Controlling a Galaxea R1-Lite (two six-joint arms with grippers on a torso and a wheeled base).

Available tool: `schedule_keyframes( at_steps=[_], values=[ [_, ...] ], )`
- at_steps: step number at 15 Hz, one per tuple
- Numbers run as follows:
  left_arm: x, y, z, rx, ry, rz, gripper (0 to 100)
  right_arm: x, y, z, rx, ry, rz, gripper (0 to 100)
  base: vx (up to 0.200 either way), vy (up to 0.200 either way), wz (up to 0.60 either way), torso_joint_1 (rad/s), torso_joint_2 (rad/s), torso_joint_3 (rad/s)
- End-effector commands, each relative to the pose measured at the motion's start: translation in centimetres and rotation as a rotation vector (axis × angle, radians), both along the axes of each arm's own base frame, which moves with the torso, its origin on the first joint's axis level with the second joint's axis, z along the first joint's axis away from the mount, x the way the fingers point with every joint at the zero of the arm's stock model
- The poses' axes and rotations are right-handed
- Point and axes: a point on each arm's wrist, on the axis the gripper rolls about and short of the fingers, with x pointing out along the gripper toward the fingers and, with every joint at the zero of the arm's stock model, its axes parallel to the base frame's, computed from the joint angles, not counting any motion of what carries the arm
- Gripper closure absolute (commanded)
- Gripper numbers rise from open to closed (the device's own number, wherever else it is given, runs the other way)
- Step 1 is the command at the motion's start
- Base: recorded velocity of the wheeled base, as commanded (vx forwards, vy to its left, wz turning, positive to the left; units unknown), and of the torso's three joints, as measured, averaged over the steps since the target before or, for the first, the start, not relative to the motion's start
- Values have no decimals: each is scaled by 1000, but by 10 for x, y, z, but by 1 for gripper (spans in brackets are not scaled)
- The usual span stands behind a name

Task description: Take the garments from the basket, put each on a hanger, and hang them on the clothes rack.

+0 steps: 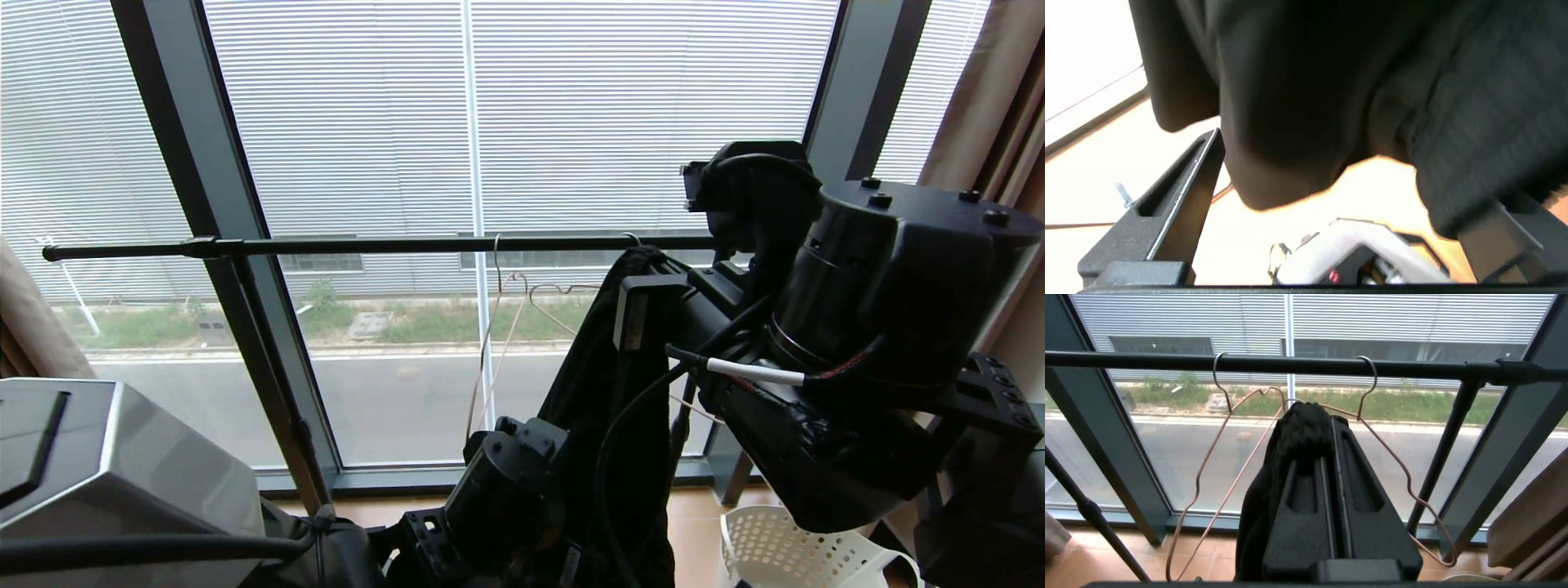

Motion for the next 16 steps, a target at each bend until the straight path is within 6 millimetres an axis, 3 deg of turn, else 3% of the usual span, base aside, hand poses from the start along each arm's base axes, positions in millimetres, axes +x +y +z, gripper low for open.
schedule_keyframes(
  at_steps=[1, 9, 10, 14, 16],
  values=[
    [-13, 5, 7, -5, -3, -24, 0, 3, -2, 0, -1, 1, -9, 100, 0, 0, 0, 0, 0, 0],
    [-52, 51, 29, 3, -49, -3, 0, 39, -35, 10, 33, -57, -150, 100, 0, 0, 0, 0, 0, 0],
    [-54, 54, 31, -2, -51, 0, 100, 39, -36, 11, 35, -59, -153, 100, 0, 0, 0, 0, 0, 0],
    [-62, 73, 42, -25, -91, 65, 100, 44, -40, 10, 31, -56, -170, 100, 0, 0, 0, 0, 0, 0],
    [-54, 91, 51, -51, -114, 132, 100, 48, -45, 9, 29, -56, -178, 100, 0, 0, 0, 0, 0, 0]
  ],
)
